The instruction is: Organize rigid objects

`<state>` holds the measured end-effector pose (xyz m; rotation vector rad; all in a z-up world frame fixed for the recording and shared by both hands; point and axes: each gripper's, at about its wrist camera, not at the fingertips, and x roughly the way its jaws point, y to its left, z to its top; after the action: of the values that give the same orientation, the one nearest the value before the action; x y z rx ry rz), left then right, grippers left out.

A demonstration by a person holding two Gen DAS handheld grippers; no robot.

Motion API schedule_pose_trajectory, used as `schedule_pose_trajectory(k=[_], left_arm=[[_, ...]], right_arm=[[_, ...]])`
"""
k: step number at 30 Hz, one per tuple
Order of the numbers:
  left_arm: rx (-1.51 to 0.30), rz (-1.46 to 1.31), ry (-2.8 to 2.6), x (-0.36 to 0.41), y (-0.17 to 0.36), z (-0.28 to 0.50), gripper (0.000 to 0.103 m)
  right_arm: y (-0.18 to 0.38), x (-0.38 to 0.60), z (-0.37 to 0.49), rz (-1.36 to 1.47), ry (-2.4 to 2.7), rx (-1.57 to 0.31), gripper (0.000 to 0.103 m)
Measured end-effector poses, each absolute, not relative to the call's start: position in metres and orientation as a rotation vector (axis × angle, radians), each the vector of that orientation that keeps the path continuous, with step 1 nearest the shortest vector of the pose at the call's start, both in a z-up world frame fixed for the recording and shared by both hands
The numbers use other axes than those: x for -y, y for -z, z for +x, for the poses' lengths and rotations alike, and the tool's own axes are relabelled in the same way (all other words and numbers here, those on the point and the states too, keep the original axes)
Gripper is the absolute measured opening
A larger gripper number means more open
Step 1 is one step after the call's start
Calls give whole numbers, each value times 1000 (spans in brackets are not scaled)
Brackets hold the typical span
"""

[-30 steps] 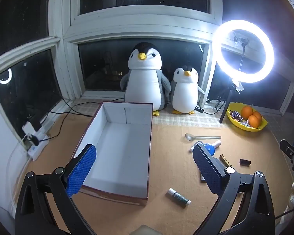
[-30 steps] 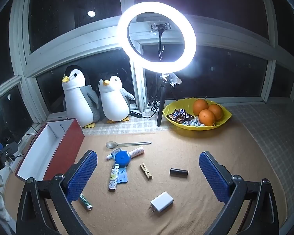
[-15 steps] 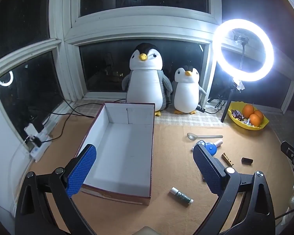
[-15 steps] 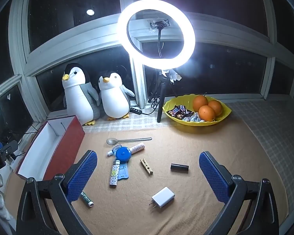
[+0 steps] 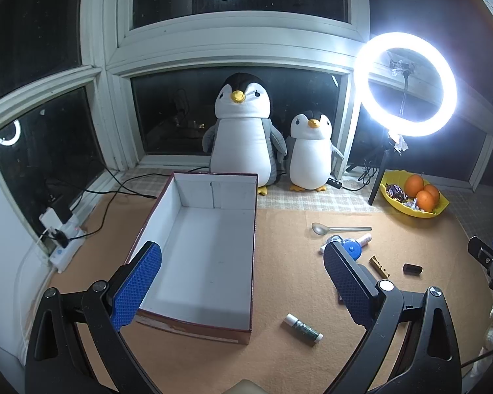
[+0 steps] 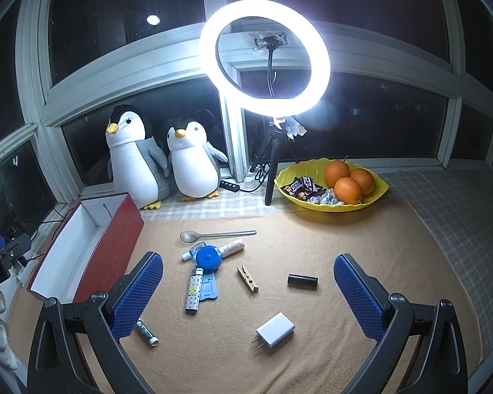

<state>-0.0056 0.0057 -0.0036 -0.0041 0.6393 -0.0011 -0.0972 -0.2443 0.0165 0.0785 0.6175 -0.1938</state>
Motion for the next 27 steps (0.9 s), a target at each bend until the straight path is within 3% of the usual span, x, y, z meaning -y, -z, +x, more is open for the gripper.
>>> schedule_pose_trajectory(k=[27], left_arm=[[-638,-7,-2,-8,4,-6,99]], right_arm=[[-11,242,-94,73,183,-644,103]])
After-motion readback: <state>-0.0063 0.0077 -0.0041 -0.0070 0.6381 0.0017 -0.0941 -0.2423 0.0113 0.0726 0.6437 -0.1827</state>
